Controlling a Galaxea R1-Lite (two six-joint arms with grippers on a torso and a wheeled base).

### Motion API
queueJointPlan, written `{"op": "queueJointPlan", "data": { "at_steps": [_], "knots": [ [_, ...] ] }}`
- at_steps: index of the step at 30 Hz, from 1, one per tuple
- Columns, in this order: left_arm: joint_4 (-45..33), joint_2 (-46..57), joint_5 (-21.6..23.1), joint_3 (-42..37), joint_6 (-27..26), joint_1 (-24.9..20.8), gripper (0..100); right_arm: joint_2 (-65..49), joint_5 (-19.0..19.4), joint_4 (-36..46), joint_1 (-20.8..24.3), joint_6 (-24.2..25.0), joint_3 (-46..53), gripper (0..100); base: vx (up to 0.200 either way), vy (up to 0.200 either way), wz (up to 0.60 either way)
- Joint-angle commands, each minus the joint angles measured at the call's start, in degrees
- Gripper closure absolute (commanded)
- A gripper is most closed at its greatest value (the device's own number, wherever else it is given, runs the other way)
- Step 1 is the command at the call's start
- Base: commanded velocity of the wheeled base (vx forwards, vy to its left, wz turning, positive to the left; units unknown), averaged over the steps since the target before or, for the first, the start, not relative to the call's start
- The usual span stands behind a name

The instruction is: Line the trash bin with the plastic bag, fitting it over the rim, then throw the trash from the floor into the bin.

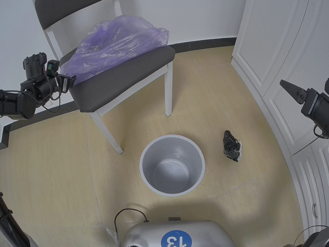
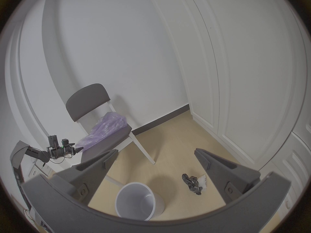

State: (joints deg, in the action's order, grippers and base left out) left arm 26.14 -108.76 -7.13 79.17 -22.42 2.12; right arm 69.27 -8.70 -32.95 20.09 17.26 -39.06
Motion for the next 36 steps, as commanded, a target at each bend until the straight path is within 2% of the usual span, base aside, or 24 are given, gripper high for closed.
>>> {"op": "queueJointPlan", "data": {
  "at_steps": [1,14,23,29,32,36],
  "knots": [
    [0.05,-0.57,-0.16,0.46,-0.08,0.25,100,-0.36,0.00,-0.01,0.04,0.14,-0.14,0,0.000,0.000,0.00],
    [0.05,1.19,-1.39,0.38,-0.17,-0.45,100,-0.36,0.09,-0.10,0.04,0.84,0.04,0,0.000,0.000,0.00],
    [-0.82,6.28,-1.75,0.81,-0.17,-4.23,100,-0.98,0.09,-0.71,0.74,0.93,0.56,0,0.000,0.000,0.00],
    [-0.21,8.57,-1.48,1.52,0.71,-7.48,100,-0.71,0.00,-3.26,7.24,0.93,2.23,0,0.000,0.000,0.00],
    [-1.26,11.73,-1.75,2.05,0.97,-12.49,100,-0.62,-0.52,-4.58,11.46,0.93,3.29,0,0.000,0.000,0.00],
    [-3.20,13.49,-1.92,2.84,0.97,-15.48,100,-0.45,-0.61,-4.58,12.96,0.84,3.81,0,0.000,0.000,0.00]
  ]
}}
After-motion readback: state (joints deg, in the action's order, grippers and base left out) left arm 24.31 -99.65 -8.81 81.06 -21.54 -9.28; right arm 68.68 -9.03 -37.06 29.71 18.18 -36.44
